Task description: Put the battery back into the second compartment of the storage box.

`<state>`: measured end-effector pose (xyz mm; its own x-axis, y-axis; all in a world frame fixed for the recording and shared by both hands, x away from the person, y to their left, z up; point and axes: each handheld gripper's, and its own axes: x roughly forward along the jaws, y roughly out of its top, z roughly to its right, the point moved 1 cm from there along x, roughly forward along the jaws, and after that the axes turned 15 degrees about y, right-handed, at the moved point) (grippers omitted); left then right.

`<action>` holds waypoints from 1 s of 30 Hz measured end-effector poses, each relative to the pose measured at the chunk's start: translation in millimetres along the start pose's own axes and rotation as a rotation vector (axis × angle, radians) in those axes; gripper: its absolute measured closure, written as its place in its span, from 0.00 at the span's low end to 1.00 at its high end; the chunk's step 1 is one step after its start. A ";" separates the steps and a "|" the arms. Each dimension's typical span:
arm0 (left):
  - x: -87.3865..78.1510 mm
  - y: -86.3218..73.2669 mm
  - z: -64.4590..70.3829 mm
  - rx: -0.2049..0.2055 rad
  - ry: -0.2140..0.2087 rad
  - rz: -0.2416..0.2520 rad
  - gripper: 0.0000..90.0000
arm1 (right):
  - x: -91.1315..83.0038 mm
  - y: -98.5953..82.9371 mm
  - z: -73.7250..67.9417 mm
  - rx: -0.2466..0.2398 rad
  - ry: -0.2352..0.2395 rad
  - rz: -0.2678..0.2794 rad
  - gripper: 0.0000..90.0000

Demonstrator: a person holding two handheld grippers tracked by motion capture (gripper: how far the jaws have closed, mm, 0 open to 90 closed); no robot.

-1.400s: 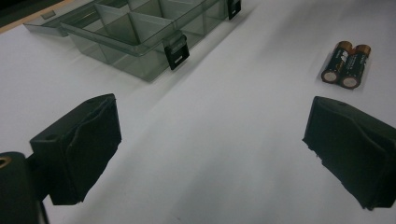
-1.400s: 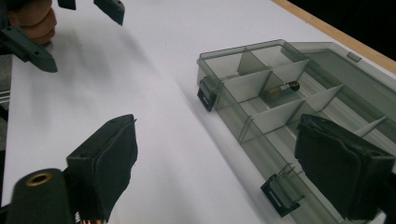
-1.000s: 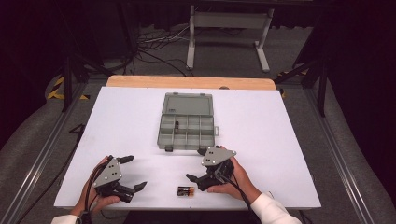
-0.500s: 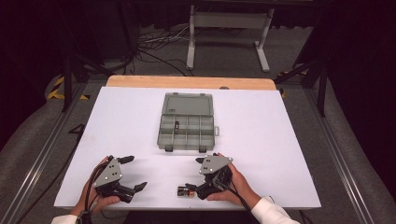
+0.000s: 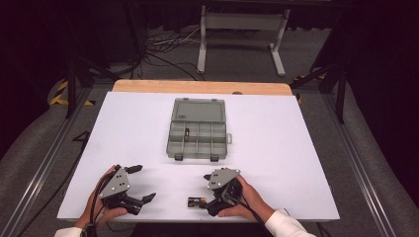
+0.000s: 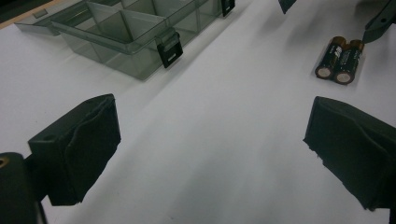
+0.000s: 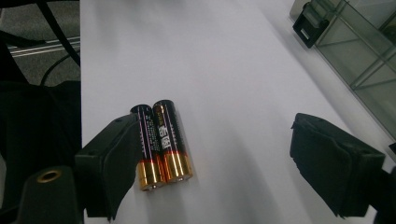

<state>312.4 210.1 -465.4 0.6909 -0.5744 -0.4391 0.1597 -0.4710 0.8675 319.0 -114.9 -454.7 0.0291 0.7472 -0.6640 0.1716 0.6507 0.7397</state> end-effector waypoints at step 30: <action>1.5 -1.0 -0.2 0.007 0.003 -0.014 0.04 | 13.3 -2.7 11.4 -0.002 0.079 -0.031 0.83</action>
<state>313.5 209.8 -466.8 0.6905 -0.5660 -0.4504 0.1645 -0.4835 0.8598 330.2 -108.3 -466.8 -0.0545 0.7348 -0.6760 0.1694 0.6740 0.7190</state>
